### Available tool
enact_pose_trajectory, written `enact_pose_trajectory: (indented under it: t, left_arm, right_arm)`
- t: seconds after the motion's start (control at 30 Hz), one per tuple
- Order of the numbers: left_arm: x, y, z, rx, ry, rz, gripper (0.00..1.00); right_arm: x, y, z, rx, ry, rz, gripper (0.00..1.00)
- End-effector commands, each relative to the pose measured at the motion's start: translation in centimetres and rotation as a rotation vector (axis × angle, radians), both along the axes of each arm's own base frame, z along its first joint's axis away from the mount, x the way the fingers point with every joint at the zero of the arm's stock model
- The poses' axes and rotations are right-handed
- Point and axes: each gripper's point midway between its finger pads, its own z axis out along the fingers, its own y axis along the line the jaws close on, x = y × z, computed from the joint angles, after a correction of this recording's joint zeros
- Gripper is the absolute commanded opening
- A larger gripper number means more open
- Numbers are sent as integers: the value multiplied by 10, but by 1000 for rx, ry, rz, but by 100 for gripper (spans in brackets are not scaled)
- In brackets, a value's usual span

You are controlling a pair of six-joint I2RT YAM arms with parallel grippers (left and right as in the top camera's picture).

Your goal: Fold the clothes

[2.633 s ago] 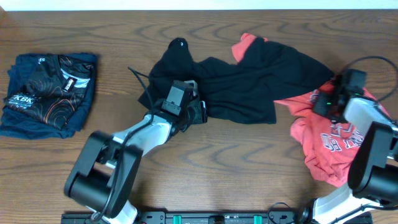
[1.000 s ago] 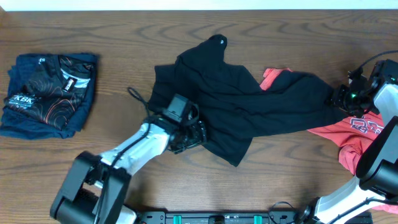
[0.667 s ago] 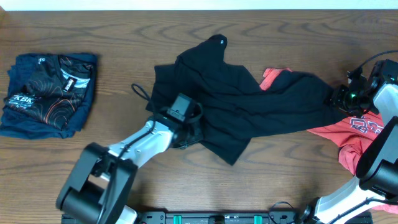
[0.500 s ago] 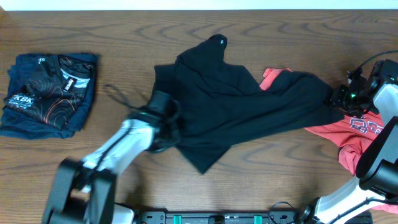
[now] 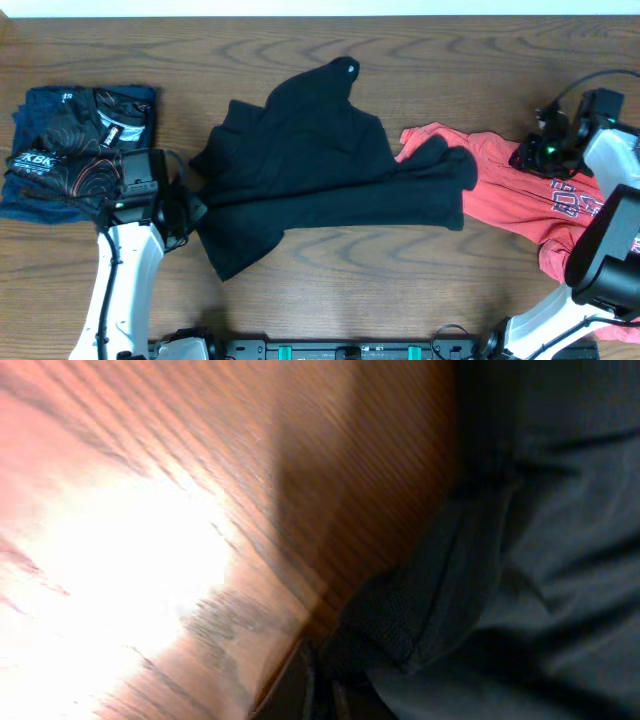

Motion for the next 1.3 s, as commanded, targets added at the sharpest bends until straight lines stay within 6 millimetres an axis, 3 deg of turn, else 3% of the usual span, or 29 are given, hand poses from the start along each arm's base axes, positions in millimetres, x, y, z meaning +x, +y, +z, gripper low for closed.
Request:
enact_pose_trajectory:
  t: [0.0,0.13,0.3,0.43,0.53,0.63,0.77,0.83,0.93,1.0,1.1,1.2,1.27]
  left_arm:
    - [-1,9,1,22,2,48,6]
    - [-2,7,1,21,10,41,6]
    - [-3,7,0,21,12,41,6]
    - [-3,7,0,21,12,40,6]
    - [-3,7,0,21,12,41,6]
    - [-3,7,0,21,12,40,6]
    - [-3,7,0,21,12,41,6]
    - [-3,7,0,21,12,40,6]
    - [-3,7,0,21,13,40,6]
    - [-3,7,0,21,13,40,6]
    - [-4,7,0,20,16,40,6]
    - [-4,7,0,21,17,37,6]
    - [-5,7,0,21,20,34,6]
  right_arm:
    - [4,22,2,-8,-26,142,1]
    - [-5,47,-10,-15,17,270,1]
    - [-12,60,-38,-35,99,316,1]
    - [-9,54,-60,-65,125,313,1]
    - [-6,21,-77,-212,166,232,1]
    - [-2,-47,-79,-459,198,17,1]
    - [-1,-115,-62,-553,172,-203,4]
    - [-5,-152,-50,-545,153,-351,10]
    - [-22,-204,-32,-529,146,-552,17]
    - [-35,-230,-22,-504,149,-655,27]
    - [-27,-235,-10,-349,74,-642,46]
    - [-2,-219,14,-177,-31,-559,56]
    - [20,-197,36,-104,-114,-448,59]
